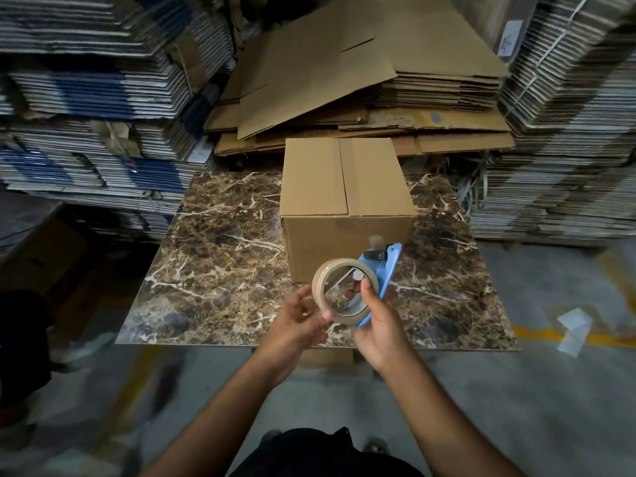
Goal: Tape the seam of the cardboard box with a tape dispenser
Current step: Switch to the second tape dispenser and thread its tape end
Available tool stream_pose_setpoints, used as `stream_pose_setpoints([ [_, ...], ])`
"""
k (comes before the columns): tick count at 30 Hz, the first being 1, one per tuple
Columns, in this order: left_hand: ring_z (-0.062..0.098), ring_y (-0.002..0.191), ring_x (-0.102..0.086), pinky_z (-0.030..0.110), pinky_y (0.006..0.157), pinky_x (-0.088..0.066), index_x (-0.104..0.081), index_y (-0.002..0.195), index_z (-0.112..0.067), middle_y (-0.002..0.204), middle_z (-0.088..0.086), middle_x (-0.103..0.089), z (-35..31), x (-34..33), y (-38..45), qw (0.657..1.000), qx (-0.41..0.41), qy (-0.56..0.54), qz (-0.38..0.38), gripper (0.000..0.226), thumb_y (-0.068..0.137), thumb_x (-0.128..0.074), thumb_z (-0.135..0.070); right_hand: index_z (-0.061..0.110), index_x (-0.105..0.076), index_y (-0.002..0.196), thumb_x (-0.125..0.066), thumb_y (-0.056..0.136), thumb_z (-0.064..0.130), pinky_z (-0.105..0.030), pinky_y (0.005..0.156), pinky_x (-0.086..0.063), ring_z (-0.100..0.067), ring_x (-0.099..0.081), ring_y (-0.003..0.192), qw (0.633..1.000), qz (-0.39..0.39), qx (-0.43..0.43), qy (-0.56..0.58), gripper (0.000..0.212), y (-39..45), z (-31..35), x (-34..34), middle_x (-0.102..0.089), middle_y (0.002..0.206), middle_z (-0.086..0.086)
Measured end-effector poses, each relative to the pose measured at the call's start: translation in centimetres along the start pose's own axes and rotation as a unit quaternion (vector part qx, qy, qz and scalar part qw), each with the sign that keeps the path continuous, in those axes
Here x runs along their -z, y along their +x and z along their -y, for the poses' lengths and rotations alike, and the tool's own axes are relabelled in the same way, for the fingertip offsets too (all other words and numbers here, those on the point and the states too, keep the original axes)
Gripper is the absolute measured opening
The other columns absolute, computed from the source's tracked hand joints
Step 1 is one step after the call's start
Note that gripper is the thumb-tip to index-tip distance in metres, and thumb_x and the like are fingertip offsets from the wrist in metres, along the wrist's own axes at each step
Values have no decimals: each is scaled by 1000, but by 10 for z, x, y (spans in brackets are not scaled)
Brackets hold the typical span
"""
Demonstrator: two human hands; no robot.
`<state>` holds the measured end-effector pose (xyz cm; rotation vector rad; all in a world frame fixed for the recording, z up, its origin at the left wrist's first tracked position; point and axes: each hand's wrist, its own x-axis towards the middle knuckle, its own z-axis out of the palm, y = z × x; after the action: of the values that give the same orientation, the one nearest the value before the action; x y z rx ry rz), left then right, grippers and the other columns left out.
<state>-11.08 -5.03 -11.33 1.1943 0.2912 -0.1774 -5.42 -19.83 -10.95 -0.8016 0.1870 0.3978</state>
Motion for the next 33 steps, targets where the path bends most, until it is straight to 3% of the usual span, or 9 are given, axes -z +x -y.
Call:
stream_pose_setpoints([
  [2, 22, 113, -67, 38, 86, -57, -61, 128, -21, 126, 10, -69, 10, -5, -3, 1000, -1, 16, 20, 65, 68, -86, -28, 3, -45, 148, -91, 69, 43, -40, 89, -60, -31, -65, 118, 1000, 7, -1, -3, 99, 1, -3, -4, -57, 140, -27],
  [6, 26, 111, -70, 32, 86, -57, -63, 125, -1, 119, 17, -74, 9, -10, 7, 998, -68, 19, 5, 55, 73, -82, -4, 2, -53, 142, -81, 76, 50, -35, 86, -60, -34, -66, 119, 999, 24, -8, -45, 86, 4, -8, -6, -66, 132, -22],
  [12, 17, 90, -73, 27, 74, -59, -71, 108, -5, 97, 8, -78, -2, 8, 21, 993, -119, 5, -24, 48, 62, -84, -1, 6, -59, 135, -89, 65, 56, -41, 110, -46, -28, -59, 129, 980, 98, 6, -172, 91, 2, 5, -3, -65, 137, -15],
  [16, 21, 99, -71, 29, 86, -58, -65, 120, 2, 106, 12, -75, -15, 28, 29, 991, -114, -72, 6, 75, 54, -96, -15, 21, -75, 111, -99, 51, 47, -35, 84, -61, -24, -71, 105, 976, 92, 58, -191, 69, -2, 27, -3, -77, 111, -5],
  [19, 19, 109, -69, 30, 96, -56, -60, 128, 3, 117, 13, -73, -26, 26, 33, 982, -108, -156, 27, 82, 58, -97, -20, 19, -78, 102, -99, 53, 31, -41, 81, -62, -25, -74, 96, 963, 53, 155, -213, 55, -6, 25, -12, -79, 102, -7],
  [22, 25, 119, -64, 36, 107, -50, -65, 126, -1, 127, 19, -66, -26, 6, 33, 965, -89, -246, 12, 65, 75, -86, -34, 11, -73, 101, -96, 55, 14, -35, 74, -60, -19, -76, 86, 934, -43, 237, -264, 51, -8, 10, -25, -80, 94, -4],
  [26, 39, 136, -51, 45, 112, -45, -49, 143, 3, 144, 28, -53, -22, -22, 30, 966, -48, -254, -1, 75, 89, -64, -47, 15, -66, 97, -100, 44, 37, -31, 72, -60, -11, -75, 80, 892, -118, 269, -343, 66, -11, -7, -36, -78, 88, 7],
  [29, 38, 128, -58, 43, 103, -54, -44, 146, 4, 142, 30, -55, -27, -24, 34, 970, -27, -241, -17, 69, 98, -49, -46, 14, -63, 97, -97, 45, 46, -27, 68, -59, -7, -74, 77, 883, -93, 250, -387, 70, -13, -2, -36, -77, 85, 8],
  [33, 43, 126, -57, 54, 108, -48, -46, 145, 2, 142, 32, -54, -33, -14, 42, 980, -1, -196, -22, 67, 103, -38, -49, 9, -64, 110, -97, 61, 13, -27, 78, -61, -15, -77, 93, 920, 8, 159, -359, 59, -15, 12, -24, -79, 98, -2],
])
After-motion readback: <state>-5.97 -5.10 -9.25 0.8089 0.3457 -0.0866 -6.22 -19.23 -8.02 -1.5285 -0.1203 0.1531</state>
